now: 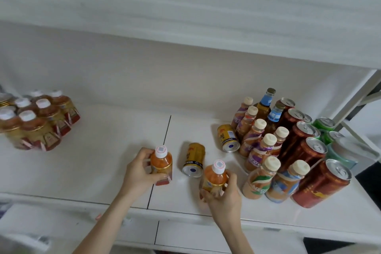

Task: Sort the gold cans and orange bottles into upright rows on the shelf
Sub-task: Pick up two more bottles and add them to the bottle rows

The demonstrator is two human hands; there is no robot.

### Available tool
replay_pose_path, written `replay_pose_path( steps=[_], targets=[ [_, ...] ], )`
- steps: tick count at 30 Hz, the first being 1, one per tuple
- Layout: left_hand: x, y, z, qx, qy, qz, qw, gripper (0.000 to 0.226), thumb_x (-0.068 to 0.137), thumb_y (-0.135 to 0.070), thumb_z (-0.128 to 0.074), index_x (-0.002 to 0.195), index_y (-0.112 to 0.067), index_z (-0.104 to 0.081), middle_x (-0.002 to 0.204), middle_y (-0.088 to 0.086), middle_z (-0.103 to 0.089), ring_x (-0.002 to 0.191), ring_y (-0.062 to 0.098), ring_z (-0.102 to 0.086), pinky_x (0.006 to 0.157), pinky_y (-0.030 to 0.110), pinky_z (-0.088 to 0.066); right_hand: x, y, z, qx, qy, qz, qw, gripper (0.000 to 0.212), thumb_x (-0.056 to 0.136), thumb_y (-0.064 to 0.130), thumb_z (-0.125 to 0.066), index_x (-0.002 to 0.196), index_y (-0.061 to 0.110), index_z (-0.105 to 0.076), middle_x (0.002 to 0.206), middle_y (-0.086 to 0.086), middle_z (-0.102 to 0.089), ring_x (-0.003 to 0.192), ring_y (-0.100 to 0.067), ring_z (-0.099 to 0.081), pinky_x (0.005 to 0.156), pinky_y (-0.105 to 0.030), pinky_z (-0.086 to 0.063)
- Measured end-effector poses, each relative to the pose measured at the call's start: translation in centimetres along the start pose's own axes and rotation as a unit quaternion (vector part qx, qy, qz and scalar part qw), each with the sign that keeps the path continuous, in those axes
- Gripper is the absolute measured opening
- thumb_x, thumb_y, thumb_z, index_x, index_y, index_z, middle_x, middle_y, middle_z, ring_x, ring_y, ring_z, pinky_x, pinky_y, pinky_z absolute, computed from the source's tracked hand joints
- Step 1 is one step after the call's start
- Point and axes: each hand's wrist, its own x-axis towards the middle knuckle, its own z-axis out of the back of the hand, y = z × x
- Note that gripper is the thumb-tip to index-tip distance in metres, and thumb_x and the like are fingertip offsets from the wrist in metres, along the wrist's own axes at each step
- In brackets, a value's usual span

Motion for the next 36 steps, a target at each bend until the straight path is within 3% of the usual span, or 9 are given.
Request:
replay_pose_path(
  steps=[5, 11, 18, 25, 30, 36],
  targets=[
    [-1.8, 0.7, 2.7, -0.014, 0.015, -0.009, 1.0, 0.064, 0.044, -0.013, -0.09, 0.095, -0.03, -0.054, 0.099, -0.029, -0.063, 0.089, -0.005, -0.061, 0.075, 0.019, -0.048, -2.0, 1.9, -1.9, 0.013, 0.026, 0.014, 0.999, 0.071, 0.056, 0.018, -0.084, 0.105, 0.044, -0.039, 0.101, 0.016, -0.063, 0.088, -0.011, -0.063, 0.073, -0.036, -0.056],
    [-2.7, 2.6, 8.1, -0.002, 0.033, -0.012, 0.999, 0.064, 0.049, -0.008, -0.09, 0.097, -0.03, -0.055, 0.1, -0.012, -0.067, 0.092, -0.006, -0.06, 0.073, 0.014, -0.046, -4.5, 5.6, -6.0, 0.024, 0.017, 0.022, 0.999, 0.077, 0.058, 0.017, -0.086, 0.112, 0.042, -0.036, 0.101, 0.018, -0.059, 0.091, -0.012, -0.06, 0.078, -0.033, -0.052],
    [-2.0, 4.3, 16.0, 0.024, 0.086, -0.026, 0.996, 0.062, 0.051, -0.009, -0.089, 0.096, -0.034, -0.054, 0.1, -0.018, -0.065, 0.091, -0.009, -0.058, 0.069, 0.007, -0.042, -7.9, 10.4, -11.7, 0.036, -0.005, 0.024, 0.999, 0.075, 0.061, 0.014, -0.086, 0.112, 0.039, -0.037, 0.105, 0.011, -0.058, 0.093, -0.011, -0.058, 0.079, -0.028, -0.048],
    [-1.8, 5.4, 22.3, 0.036, 0.087, -0.031, 0.995, 0.065, 0.051, -0.013, -0.091, 0.095, -0.038, -0.05, 0.101, -0.022, -0.061, 0.095, -0.004, -0.056, 0.071, 0.01, -0.041, -10.3, 15.1, -16.7, 0.037, 0.0, 0.036, 0.999, 0.074, 0.061, 0.013, -0.086, 0.115, 0.032, -0.04, 0.105, 0.012, -0.058, 0.093, -0.011, -0.059, 0.078, -0.024, -0.047],
    [-2.0, 6.8, 25.8, 0.03, 0.05, -0.013, 0.998, 0.067, 0.053, -0.013, -0.09, 0.105, -0.031, -0.051, 0.101, -0.022, -0.059, 0.096, 0.007, -0.058, 0.073, 0.014, -0.042, -11.4, 17.3, -20.2, 0.024, 0.027, 0.062, 0.997, 0.073, 0.062, 0.016, -0.086, 0.117, 0.029, -0.041, 0.106, 0.012, -0.057, 0.093, -0.01, -0.059, 0.077, -0.024, -0.048],
    [-2.0, 9.4, 30.9, 0.023, 0.03, 0.005, 0.999, 0.072, 0.058, -0.017, -0.089, 0.113, -0.035, -0.047, 0.11, -0.014, -0.059, 0.101, 0.009, -0.054, 0.082, 0.023, -0.043, -13.1, 19.8, -25.6, 0.015, 0.049, 0.074, 0.996, 0.074, 0.062, 0.021, -0.086, 0.118, 0.033, -0.039, 0.113, 0.012, -0.059, 0.102, -0.016, -0.06, 0.085, -0.034, -0.053]
  ],
)
